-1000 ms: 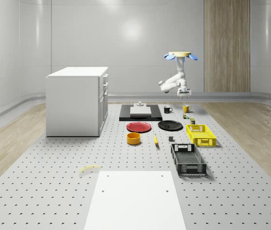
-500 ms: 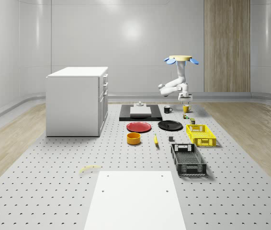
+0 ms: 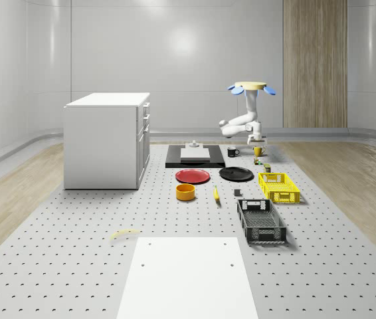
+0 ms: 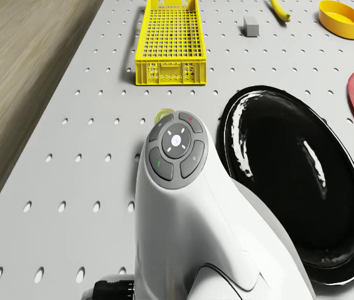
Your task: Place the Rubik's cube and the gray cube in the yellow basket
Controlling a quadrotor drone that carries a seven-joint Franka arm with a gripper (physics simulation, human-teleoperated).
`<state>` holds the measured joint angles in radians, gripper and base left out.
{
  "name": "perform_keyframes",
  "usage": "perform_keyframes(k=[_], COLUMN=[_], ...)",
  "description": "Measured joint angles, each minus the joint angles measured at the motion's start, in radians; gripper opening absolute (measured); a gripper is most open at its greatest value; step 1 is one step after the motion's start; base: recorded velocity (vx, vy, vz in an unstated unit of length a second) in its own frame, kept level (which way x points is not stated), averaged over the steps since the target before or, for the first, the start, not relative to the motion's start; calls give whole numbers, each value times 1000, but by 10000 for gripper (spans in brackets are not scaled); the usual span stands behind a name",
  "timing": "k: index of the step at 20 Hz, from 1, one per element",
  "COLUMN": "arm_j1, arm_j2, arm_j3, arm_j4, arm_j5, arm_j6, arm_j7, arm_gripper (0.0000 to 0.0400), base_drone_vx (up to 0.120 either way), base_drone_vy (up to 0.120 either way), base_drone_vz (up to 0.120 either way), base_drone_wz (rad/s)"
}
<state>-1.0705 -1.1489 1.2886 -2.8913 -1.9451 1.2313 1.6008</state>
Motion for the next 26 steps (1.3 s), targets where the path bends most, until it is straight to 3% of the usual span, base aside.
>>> perform_keyframes(k=[9,19,26], arm_j1=[-15,-10,-5], arm_j2=[-46,-116,-147], arm_j3=[10,-99,-131], arm_j4=[4,28,41], arm_j5=[19,-70,-94], arm_j6=[42,147,189], arm_j7=[14,2,-9], arm_gripper=[400,400,400], base_drone_vx=[0,0,0], base_drone_vy=[0,0,0], base_drone_vz=[-111,0,0], base_drone_wz=[0,0,0])
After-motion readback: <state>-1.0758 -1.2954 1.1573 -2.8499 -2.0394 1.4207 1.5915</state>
